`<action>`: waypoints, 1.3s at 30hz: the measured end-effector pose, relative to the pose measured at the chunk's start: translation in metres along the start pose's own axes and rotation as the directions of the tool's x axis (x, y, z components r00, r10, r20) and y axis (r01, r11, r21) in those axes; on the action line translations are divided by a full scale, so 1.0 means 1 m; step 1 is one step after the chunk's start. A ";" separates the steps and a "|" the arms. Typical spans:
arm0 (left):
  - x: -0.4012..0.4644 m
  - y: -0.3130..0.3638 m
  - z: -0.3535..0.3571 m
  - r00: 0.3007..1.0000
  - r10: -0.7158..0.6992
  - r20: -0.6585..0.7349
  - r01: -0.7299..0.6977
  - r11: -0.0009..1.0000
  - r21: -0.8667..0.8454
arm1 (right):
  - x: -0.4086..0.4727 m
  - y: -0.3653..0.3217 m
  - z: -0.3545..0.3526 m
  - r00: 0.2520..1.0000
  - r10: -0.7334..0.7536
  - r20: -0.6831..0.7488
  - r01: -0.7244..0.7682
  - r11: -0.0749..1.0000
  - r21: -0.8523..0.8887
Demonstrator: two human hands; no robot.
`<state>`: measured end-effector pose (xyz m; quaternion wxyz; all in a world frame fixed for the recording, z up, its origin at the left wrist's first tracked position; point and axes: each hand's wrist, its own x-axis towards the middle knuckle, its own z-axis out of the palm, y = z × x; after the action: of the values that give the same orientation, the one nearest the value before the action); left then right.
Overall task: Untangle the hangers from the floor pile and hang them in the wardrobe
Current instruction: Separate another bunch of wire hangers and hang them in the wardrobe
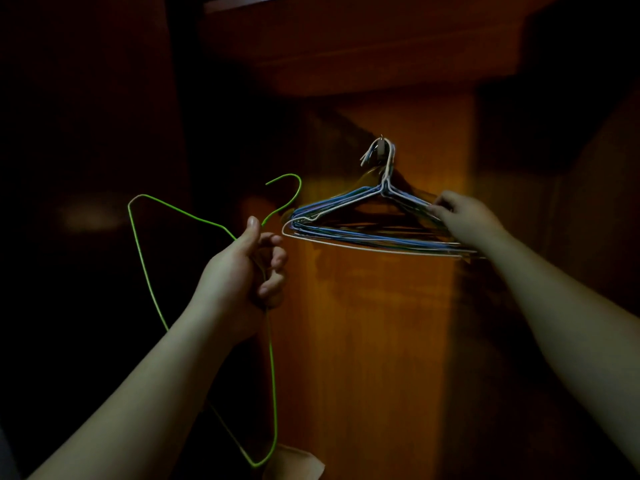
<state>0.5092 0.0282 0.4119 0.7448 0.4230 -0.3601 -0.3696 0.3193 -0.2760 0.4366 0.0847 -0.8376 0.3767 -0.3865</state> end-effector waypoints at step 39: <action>-0.002 0.001 -0.021 0.999 -0.045 0.021 0.045 0.999 -0.015 | 0.028 0.013 0.009 1.000 -0.004 -0.024 0.000 0.988 -0.153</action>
<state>0.5265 0.0384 0.4041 0.7359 0.4215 -0.3551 -0.3932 0.3303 -0.3064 0.4410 0.0151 -0.8373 0.4054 -0.3664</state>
